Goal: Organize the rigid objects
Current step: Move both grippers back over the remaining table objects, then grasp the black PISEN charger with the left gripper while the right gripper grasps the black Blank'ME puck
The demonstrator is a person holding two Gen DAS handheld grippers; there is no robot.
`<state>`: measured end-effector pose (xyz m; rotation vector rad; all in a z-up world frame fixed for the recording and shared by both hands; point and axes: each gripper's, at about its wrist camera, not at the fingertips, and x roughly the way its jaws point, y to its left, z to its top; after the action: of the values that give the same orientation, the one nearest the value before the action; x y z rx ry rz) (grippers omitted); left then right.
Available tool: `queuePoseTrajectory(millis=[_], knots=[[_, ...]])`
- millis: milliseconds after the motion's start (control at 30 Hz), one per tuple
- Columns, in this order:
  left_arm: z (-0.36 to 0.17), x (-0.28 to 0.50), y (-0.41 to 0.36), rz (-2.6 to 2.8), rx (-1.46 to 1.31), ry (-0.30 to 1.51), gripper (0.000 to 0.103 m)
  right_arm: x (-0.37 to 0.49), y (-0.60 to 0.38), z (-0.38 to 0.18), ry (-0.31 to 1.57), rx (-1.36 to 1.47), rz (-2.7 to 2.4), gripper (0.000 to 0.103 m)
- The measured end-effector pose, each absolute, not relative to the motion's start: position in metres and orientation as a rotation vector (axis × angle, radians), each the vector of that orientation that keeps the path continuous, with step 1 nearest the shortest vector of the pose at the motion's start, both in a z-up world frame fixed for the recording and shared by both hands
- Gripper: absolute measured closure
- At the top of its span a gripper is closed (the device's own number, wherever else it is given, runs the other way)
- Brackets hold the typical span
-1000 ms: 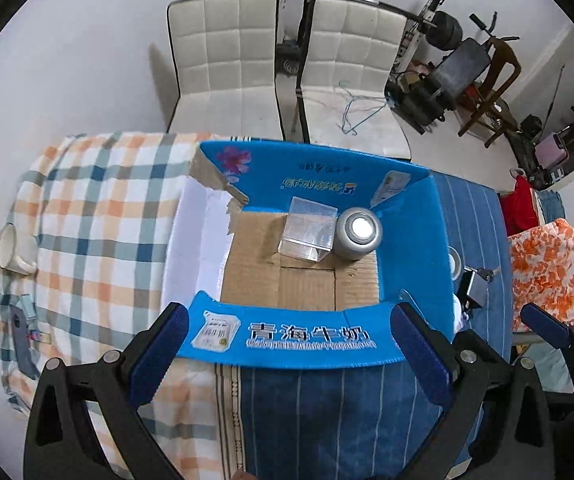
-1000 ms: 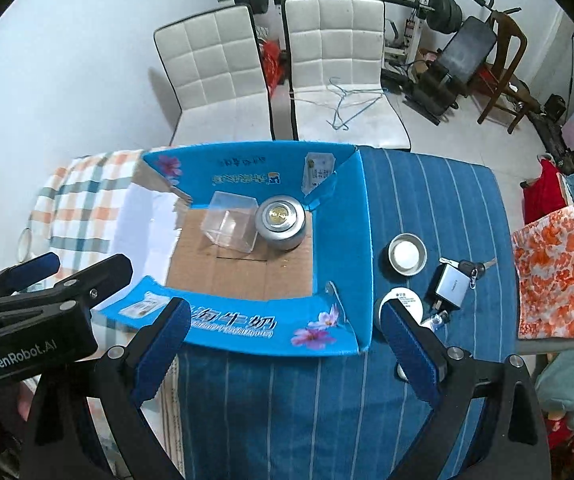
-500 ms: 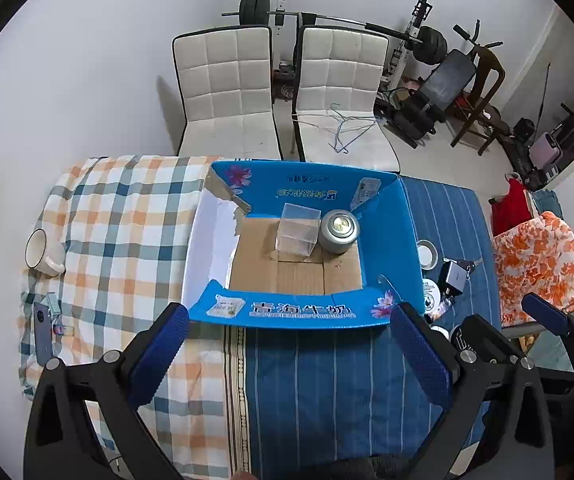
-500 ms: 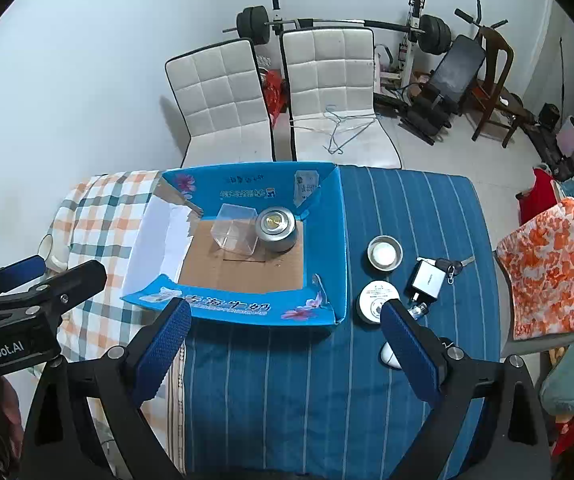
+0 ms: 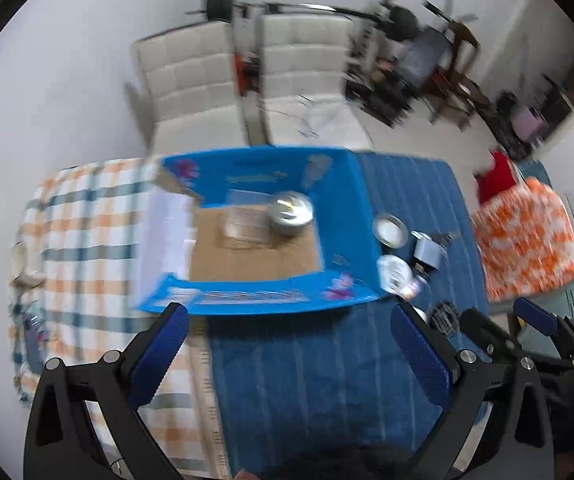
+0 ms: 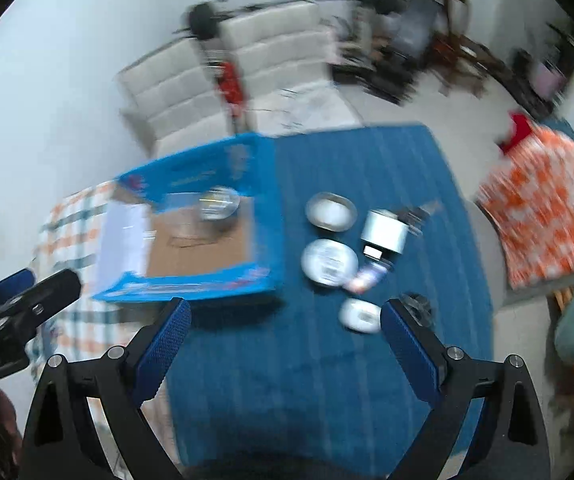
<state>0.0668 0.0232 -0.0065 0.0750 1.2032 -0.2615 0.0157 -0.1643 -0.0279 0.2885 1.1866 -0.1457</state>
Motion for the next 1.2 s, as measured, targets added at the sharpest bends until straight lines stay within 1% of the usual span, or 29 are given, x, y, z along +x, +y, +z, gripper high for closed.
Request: queuePoseTrajectory(millis=[133,167,267,367,433,567,633,667,767,933,1067,1200], knots=[[-0.054,0.069,-0.044,-0.381,0.127,1.274,0.0,-0.002,-0.241,-0.084,1.281,0.312,-0.331,0.005],[-0.074,0.068,-0.065,-0.4,0.152,1.306,0.0,-0.004,-0.254,-0.098,1.3,0.325,-0.351,0.005],[-0.125,0.067,-0.105,-0.436,0.189,1.39,0.0,-0.005,-0.292,-0.163,1.399,0.374,-0.387,0.005],[-0.163,0.063,-0.13,-0.443,0.21,1.456,0.001,-0.004,-0.309,-0.22,1.463,0.414,-0.346,0.006],[-0.181,0.06,-0.14,-0.428,0.234,1.481,0.002,-0.002,-0.309,-0.244,1.483,0.409,-0.327,0.007],[-0.196,0.059,-0.14,-0.386,0.258,1.5,0.002,0.008,-0.307,-0.276,1.497,0.44,-0.283,0.007],[-0.2,0.061,-0.141,-0.366,0.262,1.505,0.002,0.014,-0.303,-0.293,1.529,0.407,-0.285,0.02],[-0.202,0.062,-0.142,-0.353,0.265,1.508,0.002,0.015,-0.301,-0.299,1.543,0.403,-0.272,0.025],[-0.204,0.066,-0.145,-0.332,0.258,1.512,0.002,0.014,-0.301,-0.299,1.538,0.353,-0.262,0.026],[-0.204,0.079,-0.161,-0.316,0.181,1.502,0.002,0.003,-0.335,-0.295,1.548,0.405,-0.29,0.026],[-0.207,0.1,-0.188,-0.316,0.141,1.49,0.002,0.005,-0.365,-0.284,1.525,0.404,-0.331,0.026],[-0.214,0.121,-0.223,-0.327,0.194,1.46,0.002,0.019,-0.393,-0.277,1.488,0.421,-0.376,0.026]])
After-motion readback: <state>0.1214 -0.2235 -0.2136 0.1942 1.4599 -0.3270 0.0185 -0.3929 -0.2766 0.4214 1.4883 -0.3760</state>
